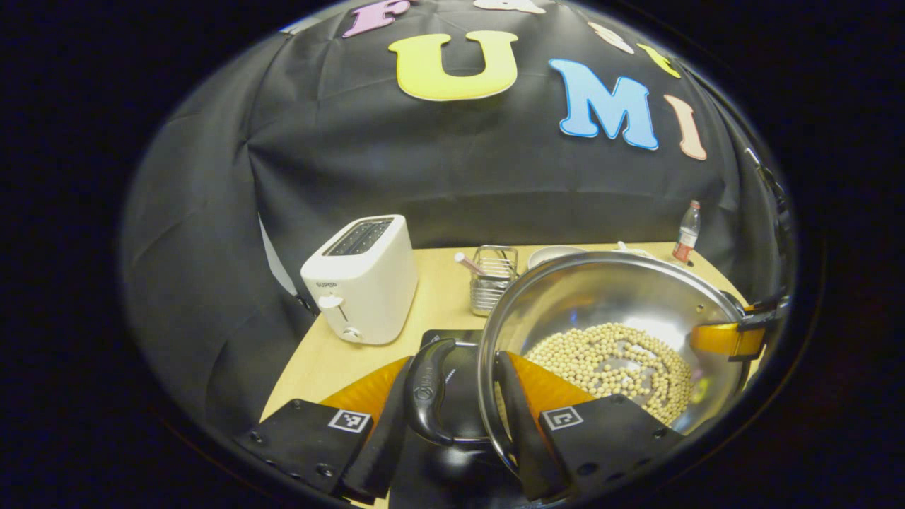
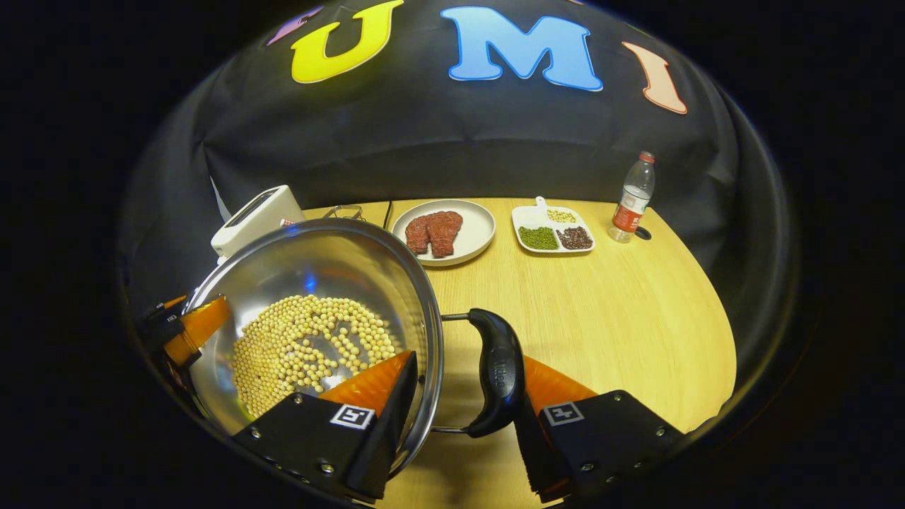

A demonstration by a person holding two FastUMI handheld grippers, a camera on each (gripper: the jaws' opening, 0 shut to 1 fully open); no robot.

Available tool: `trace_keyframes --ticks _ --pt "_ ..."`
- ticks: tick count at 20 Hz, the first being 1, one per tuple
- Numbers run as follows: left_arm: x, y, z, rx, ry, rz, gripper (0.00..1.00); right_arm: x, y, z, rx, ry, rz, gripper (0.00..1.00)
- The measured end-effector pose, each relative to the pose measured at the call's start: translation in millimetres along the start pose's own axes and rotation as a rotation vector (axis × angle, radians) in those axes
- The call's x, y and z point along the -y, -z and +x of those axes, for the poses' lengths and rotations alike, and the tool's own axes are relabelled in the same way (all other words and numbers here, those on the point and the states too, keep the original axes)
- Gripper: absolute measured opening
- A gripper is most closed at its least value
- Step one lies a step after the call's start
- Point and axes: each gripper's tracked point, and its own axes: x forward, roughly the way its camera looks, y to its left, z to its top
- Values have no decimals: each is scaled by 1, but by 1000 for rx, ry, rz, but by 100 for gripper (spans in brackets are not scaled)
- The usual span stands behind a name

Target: First push the handle of the pot to place it horizontally, then grasp the pot with both hands and set it on the induction cooktop.

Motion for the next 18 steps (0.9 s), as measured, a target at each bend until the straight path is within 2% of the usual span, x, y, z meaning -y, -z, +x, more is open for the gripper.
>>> trace_keyframes --ticks 1,2,4,5,6,7,8,10,11,12,13,18 --pt "-5 2 3 -2 -1 -6 76 -5 -1 4 0 -3 -4 71" --pt "-11 4 6 -6 -3 -10 75 -11 -1 6 -1 -6 -10 67" --pt "-22 9 13 -11 -10 -13 74 -22 1 14 -8 -13 -18 67" --pt "-27 11 16 -14 -13 -15 73 -28 2 17 -12 -18 -19 72" --pt "-32 14 18 -19 -15 -19 77 -32 3 21 -15 -21 -21 72" --pt "-37 17 21 -23 -17 -21 75 -36 5 24 -21 -24 -24 67" --pt "-40 18 22 -25 -20 -21 73 -40 8 29 -26 -30 -25 72" --pt "-51 24 28 -29 -20 -25 73 -47 12 36 -34 -42 -23 72" --pt "-53 28 33 -33 -19 -24 74 -50 13 38 -36 -45 -22 67" --pt "-55 30 36 -36 -18 -22 74 -52 13 41 -37 -46 -22 72" --pt "-57 31 38 -36 -18 -23 70 -53 14 42 -42 -46 -24 72" --pt "-60 37 43 -34 -15 -34 74 -57 16 45 -49 -40 -32 71"
